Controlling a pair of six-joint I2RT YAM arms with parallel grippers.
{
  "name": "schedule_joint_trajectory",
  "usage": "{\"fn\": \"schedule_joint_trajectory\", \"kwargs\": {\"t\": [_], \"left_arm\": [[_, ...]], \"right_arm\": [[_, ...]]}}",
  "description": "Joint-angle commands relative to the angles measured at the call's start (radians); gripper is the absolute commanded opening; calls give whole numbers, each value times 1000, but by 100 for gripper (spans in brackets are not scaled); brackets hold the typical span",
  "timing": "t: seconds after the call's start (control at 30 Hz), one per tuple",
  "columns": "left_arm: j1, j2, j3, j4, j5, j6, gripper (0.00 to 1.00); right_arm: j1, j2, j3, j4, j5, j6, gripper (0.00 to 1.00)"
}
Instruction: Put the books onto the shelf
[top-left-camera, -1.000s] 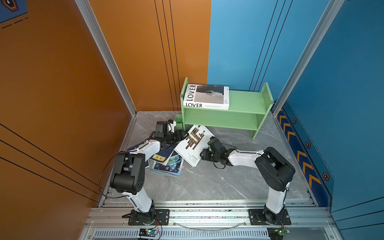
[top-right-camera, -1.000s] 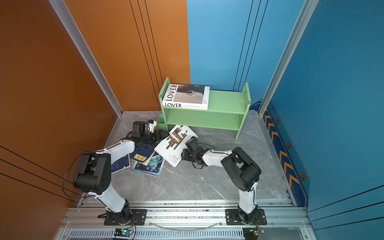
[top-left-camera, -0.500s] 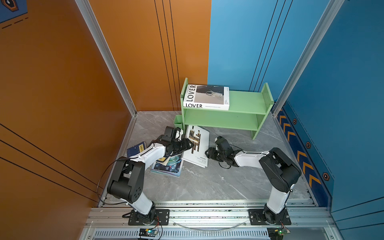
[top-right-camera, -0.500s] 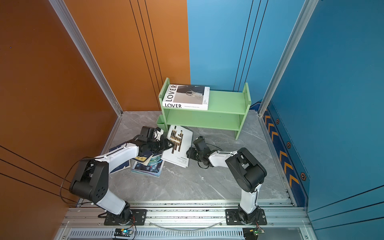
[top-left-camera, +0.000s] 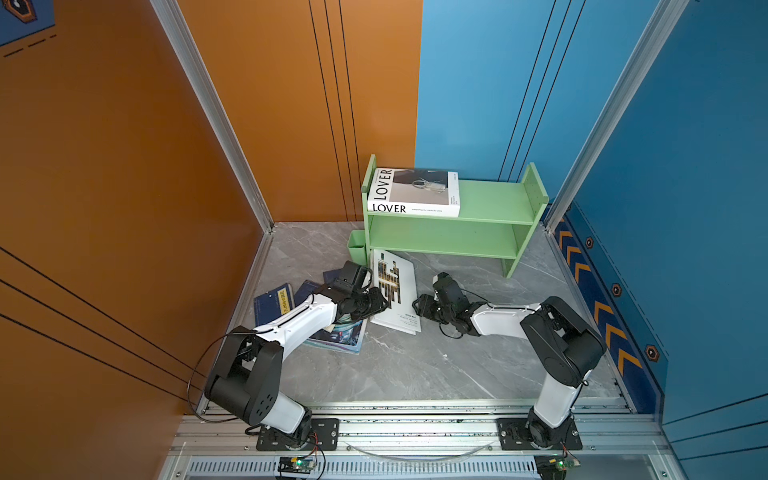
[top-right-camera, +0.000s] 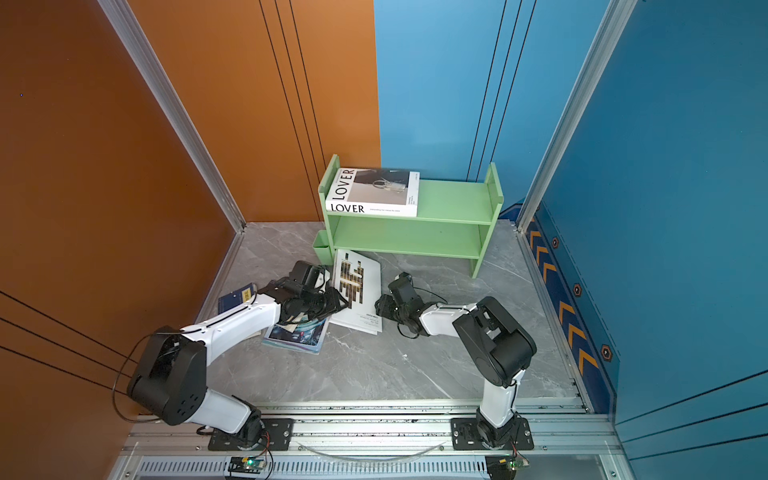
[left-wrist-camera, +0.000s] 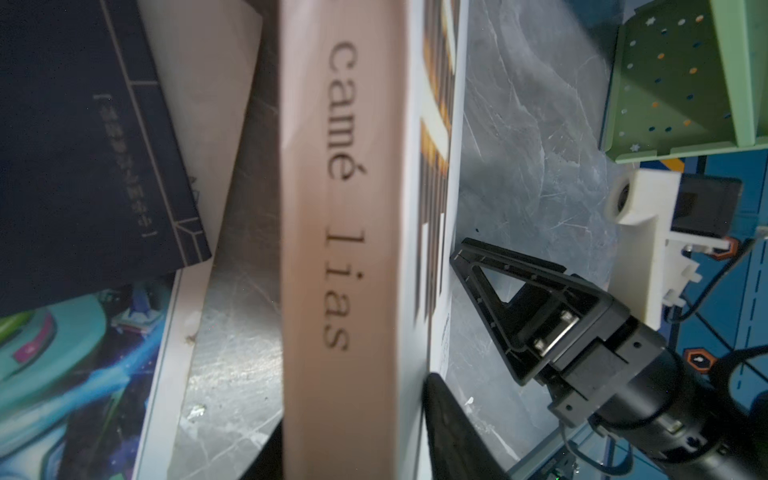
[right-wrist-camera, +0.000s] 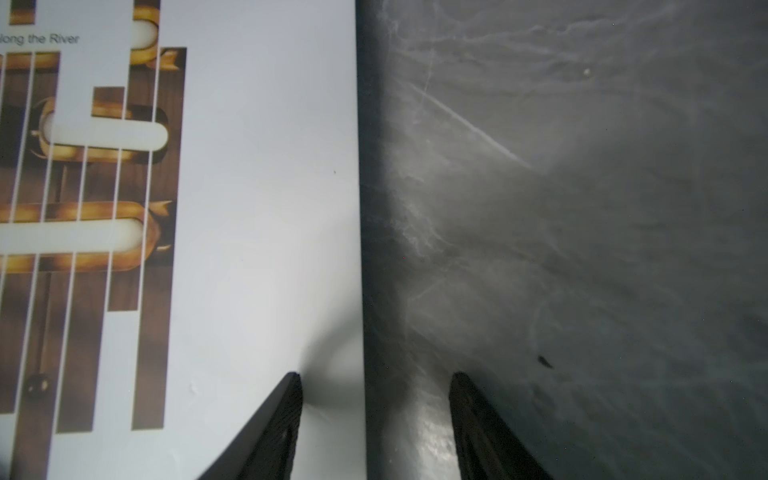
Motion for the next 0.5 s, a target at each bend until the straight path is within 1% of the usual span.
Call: {"fn": "schedule_joint_trajectory", "kwargs": {"t": [0.0, 0.1, 0.13, 0.27, 0.47], "left_arm": [[-51, -45, 6, 31, 51, -20, 30], [-58, -43, -1, 19, 38, -28, 22], [-59, -43, -5, 14, 35, -34, 21], [-62, -50, -46, 13, 39, -72, 18], [-63, -81, -150, 59, 64, -141, 15]], "right_arm": [[29, 29, -43, -100, -58, -11, 62], [29, 14, -44, -111, -69, -8, 66], [30, 7, -44, -117, -71, -6, 68], [31, -18, -42, -162, -66, 4, 75], [32, -72, -37, -254, -32, 6, 79]]}}
